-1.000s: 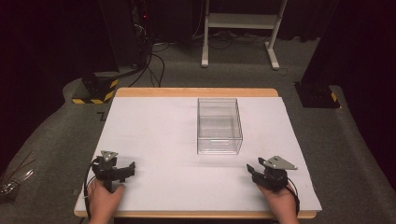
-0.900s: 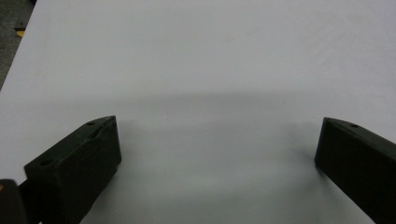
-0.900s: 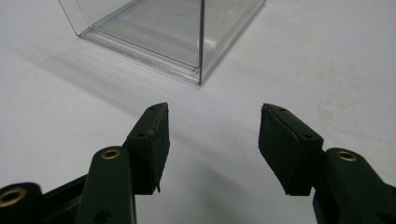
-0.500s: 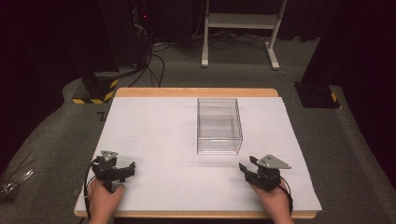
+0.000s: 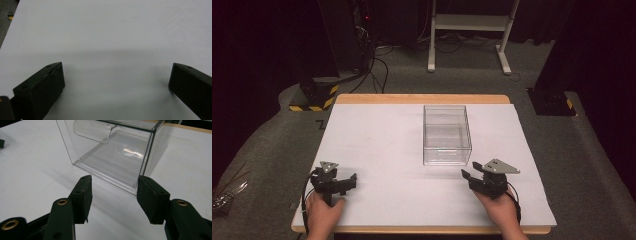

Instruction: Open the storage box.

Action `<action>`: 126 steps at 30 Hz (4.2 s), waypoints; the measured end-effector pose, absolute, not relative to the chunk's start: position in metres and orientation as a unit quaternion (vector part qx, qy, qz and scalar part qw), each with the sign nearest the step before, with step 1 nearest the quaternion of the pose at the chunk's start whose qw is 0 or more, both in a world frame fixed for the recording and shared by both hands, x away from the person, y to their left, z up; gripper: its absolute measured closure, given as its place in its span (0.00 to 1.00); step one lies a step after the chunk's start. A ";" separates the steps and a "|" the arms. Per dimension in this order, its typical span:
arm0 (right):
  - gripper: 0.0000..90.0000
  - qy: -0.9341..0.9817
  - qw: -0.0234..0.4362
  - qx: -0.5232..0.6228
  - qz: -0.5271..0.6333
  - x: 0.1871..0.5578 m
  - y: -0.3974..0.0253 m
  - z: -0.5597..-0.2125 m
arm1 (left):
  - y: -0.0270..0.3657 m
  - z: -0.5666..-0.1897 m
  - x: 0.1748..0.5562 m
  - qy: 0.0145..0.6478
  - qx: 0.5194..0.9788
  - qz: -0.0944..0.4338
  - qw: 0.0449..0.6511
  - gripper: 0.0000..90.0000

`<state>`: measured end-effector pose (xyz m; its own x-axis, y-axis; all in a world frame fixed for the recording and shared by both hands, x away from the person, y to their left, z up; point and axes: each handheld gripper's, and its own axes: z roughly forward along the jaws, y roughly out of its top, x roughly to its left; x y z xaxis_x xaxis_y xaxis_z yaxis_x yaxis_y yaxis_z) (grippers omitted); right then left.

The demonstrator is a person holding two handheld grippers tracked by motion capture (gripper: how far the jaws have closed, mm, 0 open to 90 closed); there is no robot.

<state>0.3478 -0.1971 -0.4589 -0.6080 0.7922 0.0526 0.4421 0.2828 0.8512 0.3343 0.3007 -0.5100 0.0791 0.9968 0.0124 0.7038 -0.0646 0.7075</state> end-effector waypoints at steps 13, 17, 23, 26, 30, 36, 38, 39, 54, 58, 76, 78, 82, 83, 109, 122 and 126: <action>0.52 0.780 0.169 0.382 0.466 0.363 -0.183 -0.456 | 0.301 -0.510 0.334 0.625 0.680 0.264 0.278 0.00; 0.54 0.780 0.166 0.376 0.471 0.369 -0.182 -0.455 | 0.301 -0.510 0.334 0.625 0.680 0.264 0.278 0.00; 0.54 0.776 0.164 0.377 0.479 0.376 -0.181 -0.454 | 0.301 -0.510 0.334 0.625 0.680 0.264 0.278 0.00; 0.53 0.772 0.158 0.374 0.489 0.378 -0.181 -0.454 | 0.301 -0.510 0.334 0.625 0.680 0.264 0.278 0.00; 0.59 0.769 0.154 0.371 0.497 0.382 -0.180 -0.454 | 0.301 -0.510 0.334 0.625 0.680 0.264 0.278 0.00; 0.63 0.767 0.148 0.373 0.500 0.388 -0.179 -0.455 | 0.301 -0.510 0.334 0.625 0.680 0.264 0.278 0.00; 0.66 0.766 0.144 0.371 0.505 0.390 -0.179 -0.455 | 0.301 -0.510 0.334 0.625 0.680 0.264 0.278 0.00; 0.66 0.767 0.142 0.369 0.506 0.390 -0.178 -0.456 | 0.301 -0.510 0.334 0.625 0.680 0.264 0.278 0.00; 0.78 0.768 0.129 0.353 0.518 0.400 -0.171 -0.464 | 0.301 -0.510 0.334 0.625 0.680 0.264 0.278 0.00; 0.80 0.767 0.128 0.350 0.522 0.401 -0.171 -0.464 | 0.301 -0.510 0.334 0.625 0.680 0.264 0.278 0.00; 0.85 0.763 0.108 0.336 0.542 0.404 -0.179 -0.468 | 0.301 -0.510 0.334 0.625 0.680 0.265 0.279 0.00; 0.85 0.763 0.106 0.335 0.543 0.403 -0.180 -0.468 | 0.301 -0.510 0.334 0.625 0.680 0.265 0.279 0.00; 0.86 0.763 0.104 0.334 0.543 0.403 -0.181 -0.468 | 0.301 -0.510 0.334 0.625 0.680 0.264 0.279 0.00; 0.86 0.764 0.104 0.333 0.543 0.402 -0.181 -0.468 | 0.301 -0.510 0.334 0.625 0.680 0.265 0.279 0.00; 0.89 0.768 0.091 0.321 0.547 0.382 -0.187 -0.468 | 0.301 -0.510 0.334 0.625 0.680 0.264 0.278 0.00; 0.90 0.769 0.084 0.317 0.548 0.367 -0.189 -0.468 | 0.301 -0.510 0.334 0.625 0.680 0.264 0.278 0.00; 0.90 0.770 0.082 0.314 0.550 0.363 -0.190 -0.468 | 0.301 -0.510 0.334 0.625 0.680 0.264 0.278 0.00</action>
<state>0.3629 -0.1904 -0.4682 -0.7891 0.5735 0.2201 0.3943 0.1980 0.8974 0.3342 0.3007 -0.5101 0.0795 0.9968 0.0117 0.7026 -0.0644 0.7087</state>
